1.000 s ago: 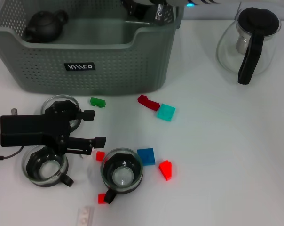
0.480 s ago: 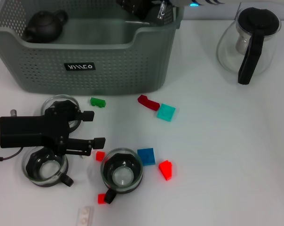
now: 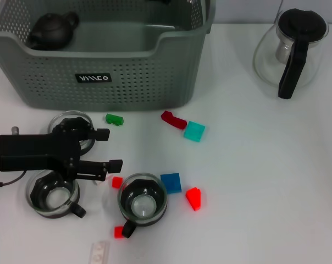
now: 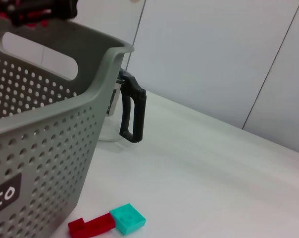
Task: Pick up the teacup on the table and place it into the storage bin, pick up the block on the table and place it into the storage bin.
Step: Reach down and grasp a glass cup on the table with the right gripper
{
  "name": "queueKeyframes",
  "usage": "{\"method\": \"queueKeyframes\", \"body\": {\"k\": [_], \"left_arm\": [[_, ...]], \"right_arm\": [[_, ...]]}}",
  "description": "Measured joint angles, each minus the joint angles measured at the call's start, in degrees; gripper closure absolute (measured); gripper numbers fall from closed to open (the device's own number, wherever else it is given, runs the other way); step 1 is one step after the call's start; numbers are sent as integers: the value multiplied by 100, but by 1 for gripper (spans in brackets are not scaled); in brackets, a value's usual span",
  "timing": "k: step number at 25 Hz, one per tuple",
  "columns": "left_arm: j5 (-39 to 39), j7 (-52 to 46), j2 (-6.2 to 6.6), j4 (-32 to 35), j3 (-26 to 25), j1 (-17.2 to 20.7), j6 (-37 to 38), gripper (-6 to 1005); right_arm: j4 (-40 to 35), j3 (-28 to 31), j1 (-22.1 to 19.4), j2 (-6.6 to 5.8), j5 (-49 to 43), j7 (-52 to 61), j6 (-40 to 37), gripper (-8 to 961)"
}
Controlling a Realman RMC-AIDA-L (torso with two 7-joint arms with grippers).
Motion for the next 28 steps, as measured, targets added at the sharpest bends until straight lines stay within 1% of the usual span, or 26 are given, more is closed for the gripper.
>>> {"method": "queueKeyframes", "body": {"k": [2, 5, 8, 13, 16, 18, 21, 23, 26, 28], "left_arm": [[0, -12, 0, 11, 0, -3, 9, 96], [0, -21, 21, 29, -3, -10, 28, 96], [0, -29, 54, 38, -37, -11, 45, 96], [5, -31, 104, 58, -62, 24, 140, 96], [41, -33, 150, 77, -62, 39, 223, 96], [48, -34, 191, 81, -61, 47, 282, 96], [66, -35, 242, 85, -57, 57, 388, 96], [112, -35, 261, 93, -50, 58, 438, 96], [261, -35, 286, 93, -52, 60, 463, 96], [337, -28, 293, 93, -50, 60, 465, 96]], "right_arm": [[-309, -3, -143, -3, -70, 171, -100, 341], [-981, 9, -429, -6, -330, 652, -434, 341], [-1855, 27, -749, -66, -558, 1294, -1226, 342], [-3479, 149, -1358, -207, -634, 2386, -3321, 340], [-4268, 286, -1664, -218, -628, 2824, -4509, 341], [-4691, 315, -1812, -197, -643, 3057, -5290, 342], [-4916, 283, -1886, -154, -732, 3252, -6092, 344], [-4924, 261, -1891, -110, -822, 3299, -6490, 345], [-4917, 83, -1929, -11, -1035, 3278, -6752, 347], [-4910, -192, -1972, 4, -1166, 3278, -6756, 348]]}}
